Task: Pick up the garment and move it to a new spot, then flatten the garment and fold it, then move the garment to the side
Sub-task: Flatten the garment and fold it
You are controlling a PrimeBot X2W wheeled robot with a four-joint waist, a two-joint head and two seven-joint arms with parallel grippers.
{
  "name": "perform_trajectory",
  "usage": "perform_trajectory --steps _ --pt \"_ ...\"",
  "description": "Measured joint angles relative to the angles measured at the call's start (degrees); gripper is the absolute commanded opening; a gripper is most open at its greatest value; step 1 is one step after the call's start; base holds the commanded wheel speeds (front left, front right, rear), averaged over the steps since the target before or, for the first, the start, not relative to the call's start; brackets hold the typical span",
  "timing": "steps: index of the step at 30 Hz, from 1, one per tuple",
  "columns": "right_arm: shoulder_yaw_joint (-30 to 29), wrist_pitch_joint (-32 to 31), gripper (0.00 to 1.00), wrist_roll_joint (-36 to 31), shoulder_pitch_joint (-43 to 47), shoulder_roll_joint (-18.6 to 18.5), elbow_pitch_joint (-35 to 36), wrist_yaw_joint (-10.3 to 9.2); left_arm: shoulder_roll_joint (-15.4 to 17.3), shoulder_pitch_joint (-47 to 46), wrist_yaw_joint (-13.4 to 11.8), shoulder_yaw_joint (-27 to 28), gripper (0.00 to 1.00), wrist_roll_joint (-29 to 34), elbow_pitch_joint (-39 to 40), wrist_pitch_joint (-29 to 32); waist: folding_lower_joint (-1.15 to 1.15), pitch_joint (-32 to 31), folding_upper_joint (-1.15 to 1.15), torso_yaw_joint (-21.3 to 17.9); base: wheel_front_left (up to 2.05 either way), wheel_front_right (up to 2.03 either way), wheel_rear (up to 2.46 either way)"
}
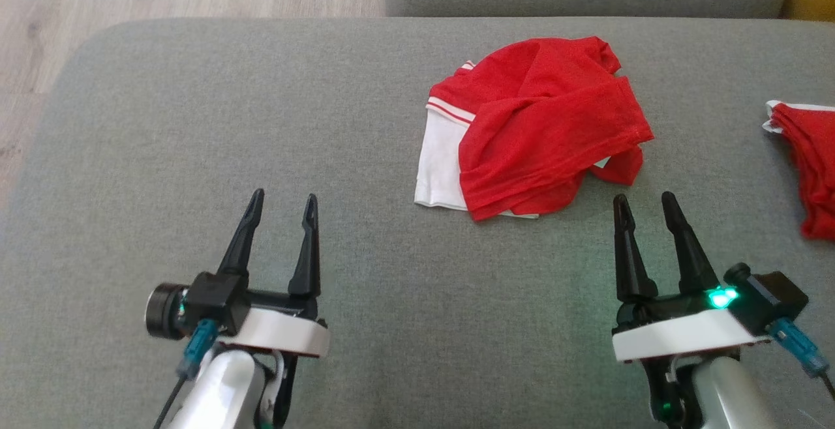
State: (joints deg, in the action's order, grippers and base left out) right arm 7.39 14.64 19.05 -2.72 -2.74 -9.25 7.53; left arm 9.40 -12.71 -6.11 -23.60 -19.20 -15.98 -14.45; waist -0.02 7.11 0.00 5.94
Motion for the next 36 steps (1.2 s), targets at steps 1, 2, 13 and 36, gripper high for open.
perform_trajectory --steps 1,2,13,36 --pt "0.0 0.0 1.0 -0.14 0.05 0.0 -0.02 0.0 -0.34 0.27 0.01 0.27 1.0 0.55 0.46 0.0 0.0 0.03 0.0 0.0 0.0 0.0 0.0" --pt "-0.01 0.0 1.0 -0.29 0.03 0.0 -0.04 0.0 -0.71 0.26 0.09 0.57 1.0 0.98 0.69 0.0 0.01 0.09 0.0 -0.04 0.0 0.0 0.0" --pt "-3.08 0.0 1.0 -3.41 -3.76 0.0 -2.19 0.0 -3.37 -0.91 2.11 1.96 1.0 3.9 1.09 0.0 0.02 2.64 0.0 -0.34 0.0 0.0 0.0" --pt "-2.12 -1.45 0.0 -1.43 -21.29 -1.43 -13.27 0.0 -6.41 -4.3 4.15 3.08 1.0 5.66 -0.75 0.0 0.02 5.32 0.0 3.98 0.0 0.0 0.0"
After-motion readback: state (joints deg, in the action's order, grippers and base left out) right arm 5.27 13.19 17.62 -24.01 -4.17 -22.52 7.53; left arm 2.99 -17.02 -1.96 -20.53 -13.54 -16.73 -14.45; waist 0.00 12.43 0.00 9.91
